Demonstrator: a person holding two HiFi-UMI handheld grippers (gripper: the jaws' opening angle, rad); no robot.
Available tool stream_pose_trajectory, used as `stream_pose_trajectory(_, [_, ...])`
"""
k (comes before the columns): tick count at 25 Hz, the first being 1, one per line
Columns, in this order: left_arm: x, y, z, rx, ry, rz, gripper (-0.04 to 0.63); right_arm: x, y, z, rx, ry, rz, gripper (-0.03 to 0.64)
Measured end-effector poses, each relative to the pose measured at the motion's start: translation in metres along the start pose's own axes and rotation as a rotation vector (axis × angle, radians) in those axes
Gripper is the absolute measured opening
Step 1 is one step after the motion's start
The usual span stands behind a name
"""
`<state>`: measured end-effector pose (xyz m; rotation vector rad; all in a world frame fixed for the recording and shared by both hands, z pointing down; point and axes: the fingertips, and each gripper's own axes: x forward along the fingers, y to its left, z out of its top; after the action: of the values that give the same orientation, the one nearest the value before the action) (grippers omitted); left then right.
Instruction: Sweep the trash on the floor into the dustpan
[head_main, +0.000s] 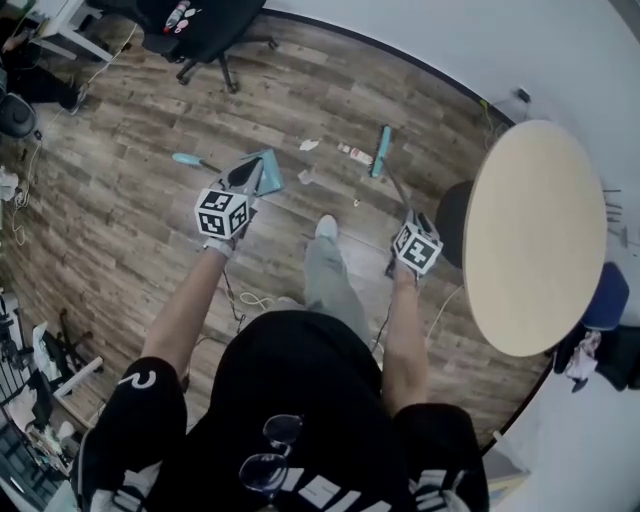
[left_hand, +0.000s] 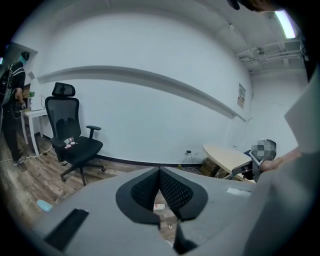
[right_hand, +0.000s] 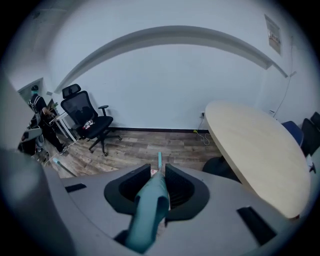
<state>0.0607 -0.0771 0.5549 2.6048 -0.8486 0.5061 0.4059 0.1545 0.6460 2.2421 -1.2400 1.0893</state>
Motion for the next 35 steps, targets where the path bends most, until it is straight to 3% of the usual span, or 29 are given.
stream_pose_trajectory(12, [0.13, 0.003, -0.012, -0.043, 0.106, -0.049, -0.003, 0.102, -0.054, -0.017, 0.054, 0.169, -0.112, 0.086])
stream_pose_trajectory(18, [0.164, 0.015, -0.02, -0.08, 0.136, -0.026, -0.003, 0.151, -0.04, -0.036, 0.088, 0.267, -0.071, 0.086])
stream_pose_trajectory(27, [0.166, 0.038, -0.029, -0.152, 0.115, 0.055, -0.003, 0.193, 0.012, -0.004, 0.022, 0.232, 0.019, 0.086])
stream_pose_trajectory(35, [0.125, 0.076, -0.043, -0.2, 0.074, 0.154, -0.003, 0.214, 0.052, 0.009, -0.143, 0.237, 0.065, 0.086])
